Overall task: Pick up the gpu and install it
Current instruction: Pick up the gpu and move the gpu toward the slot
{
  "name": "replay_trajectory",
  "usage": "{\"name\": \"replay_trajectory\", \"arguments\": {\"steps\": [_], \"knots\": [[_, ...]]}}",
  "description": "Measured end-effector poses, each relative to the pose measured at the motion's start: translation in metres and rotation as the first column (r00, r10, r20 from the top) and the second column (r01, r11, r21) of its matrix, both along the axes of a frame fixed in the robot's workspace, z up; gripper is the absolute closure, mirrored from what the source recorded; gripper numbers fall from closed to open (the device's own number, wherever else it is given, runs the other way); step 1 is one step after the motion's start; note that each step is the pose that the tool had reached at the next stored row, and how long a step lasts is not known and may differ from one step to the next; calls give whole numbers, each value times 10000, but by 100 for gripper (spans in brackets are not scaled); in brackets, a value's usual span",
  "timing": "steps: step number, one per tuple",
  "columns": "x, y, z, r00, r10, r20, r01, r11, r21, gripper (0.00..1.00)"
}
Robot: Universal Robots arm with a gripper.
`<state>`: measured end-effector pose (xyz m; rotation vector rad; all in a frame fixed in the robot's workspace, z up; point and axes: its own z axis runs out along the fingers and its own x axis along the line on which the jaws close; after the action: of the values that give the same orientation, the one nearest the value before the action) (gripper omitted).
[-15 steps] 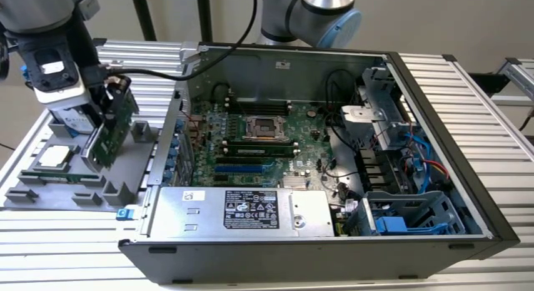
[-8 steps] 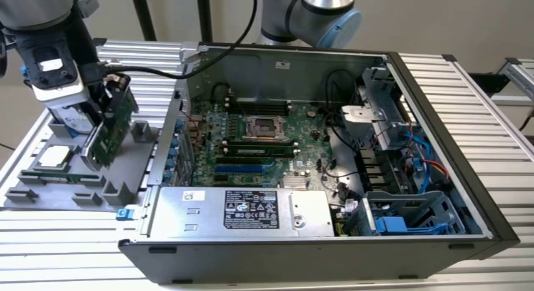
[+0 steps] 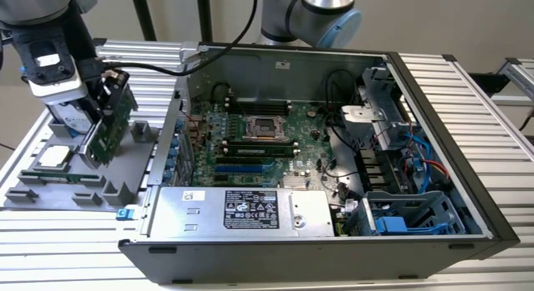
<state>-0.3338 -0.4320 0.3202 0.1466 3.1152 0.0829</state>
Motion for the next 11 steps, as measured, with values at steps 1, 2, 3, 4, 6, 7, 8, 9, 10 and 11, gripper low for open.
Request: {"name": "replay_trajectory", "arguments": {"steps": [1, 2, 3, 4, 6, 7, 8, 9, 10, 11], "knots": [[0, 0, 8, 10000, 0, 0, 0, 10000, 0, 100], [0, 0, 17, 10000, 0, -1, 0, 10000, -1, 100], [0, 0, 27, 10000, 0, 0, 0, 10000, 0, 100], [0, 0, 36, 10000, -1, -1, 1, 10000, -1, 100], [0, 0, 56, 10000, 0, 0, 0, 10000, 0, 100], [0, 0, 65, 10000, 0, -1, 0, 10000, -1, 100], [0, 0, 73, 10000, -1, 0, 1, 10000, 0, 100], [0, 0, 82, 10000, 0, -1, 0, 10000, -1, 100], [0, 0, 91, 10000, 0, -1, 0, 10000, -1, 100], [0, 0, 100, 10000, 0, -1, 0, 10000, -1, 100]]}}
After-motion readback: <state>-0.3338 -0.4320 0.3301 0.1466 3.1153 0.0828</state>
